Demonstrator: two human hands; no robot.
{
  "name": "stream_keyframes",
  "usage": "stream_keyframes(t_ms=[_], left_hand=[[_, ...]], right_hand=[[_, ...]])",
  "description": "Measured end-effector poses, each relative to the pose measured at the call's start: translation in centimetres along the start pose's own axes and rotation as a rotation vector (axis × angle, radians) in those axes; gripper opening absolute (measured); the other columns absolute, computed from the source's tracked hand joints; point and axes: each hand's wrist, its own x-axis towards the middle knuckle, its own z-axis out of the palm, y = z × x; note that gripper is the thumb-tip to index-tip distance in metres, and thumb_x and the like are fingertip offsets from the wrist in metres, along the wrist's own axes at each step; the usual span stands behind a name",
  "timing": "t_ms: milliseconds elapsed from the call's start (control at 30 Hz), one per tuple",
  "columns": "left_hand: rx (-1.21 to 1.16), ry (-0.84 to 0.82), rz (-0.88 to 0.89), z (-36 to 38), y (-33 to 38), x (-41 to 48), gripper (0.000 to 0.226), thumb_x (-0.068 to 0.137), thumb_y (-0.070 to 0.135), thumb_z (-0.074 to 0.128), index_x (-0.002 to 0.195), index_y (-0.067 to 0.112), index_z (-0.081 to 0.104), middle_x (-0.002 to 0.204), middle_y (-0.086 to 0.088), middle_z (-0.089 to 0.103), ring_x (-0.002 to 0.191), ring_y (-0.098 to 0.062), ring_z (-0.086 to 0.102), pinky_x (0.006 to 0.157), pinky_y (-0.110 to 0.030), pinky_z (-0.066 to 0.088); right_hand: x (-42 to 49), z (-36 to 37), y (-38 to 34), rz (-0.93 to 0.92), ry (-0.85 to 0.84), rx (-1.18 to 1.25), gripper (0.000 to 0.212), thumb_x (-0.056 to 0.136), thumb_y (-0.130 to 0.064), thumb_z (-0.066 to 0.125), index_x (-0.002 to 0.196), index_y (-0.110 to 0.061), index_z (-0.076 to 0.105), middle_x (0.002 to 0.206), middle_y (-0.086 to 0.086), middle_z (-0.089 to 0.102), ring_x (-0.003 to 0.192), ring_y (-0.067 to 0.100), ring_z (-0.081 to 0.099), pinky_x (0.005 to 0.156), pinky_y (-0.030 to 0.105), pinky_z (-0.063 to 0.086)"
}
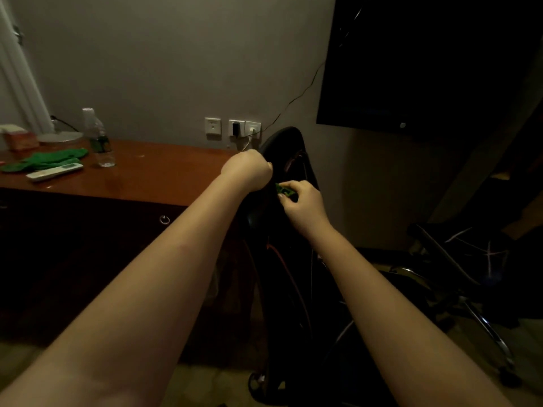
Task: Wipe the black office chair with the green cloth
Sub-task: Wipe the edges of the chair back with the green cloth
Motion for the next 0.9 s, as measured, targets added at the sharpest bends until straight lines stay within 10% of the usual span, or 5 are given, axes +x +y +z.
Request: stream_keyframes(t_ms=[633,900], left_hand=[[-0.046,-0.016,-0.060,-0.6,0.6,-2.4,0.040,0.105,0.028,0.033,0.121,-0.002,0.056,0.121,-0.022,0.060,0.099,-0.034,0.057,0.078,-0.039,0.044],[-0.037,0.039,0.001,0.0,-0.5,-0.7,0.035,0.105,0.028,0.033,0.105,0.002,0.058,0.101,-0.017,0.060,0.084,-0.029,0.056,0.064,-0.031,0.040]], right_hand=[[-4.9,-0.2,-1.1,-0.031,0.099,0.110,0.011,0.090,-0.010,0.064,0.100,-0.012,0.066,0.104,0.005,0.059,0.088,0.007,0.054,0.068,0.000,0.039],[4.3,1.7,0.9,0.118,0.162,0.063,0.013,0.089,-0.016,0.067,0.101,-0.010,0.068,0.107,0.010,0.065,0.100,0.021,0.061,0.077,0.022,0.042]])
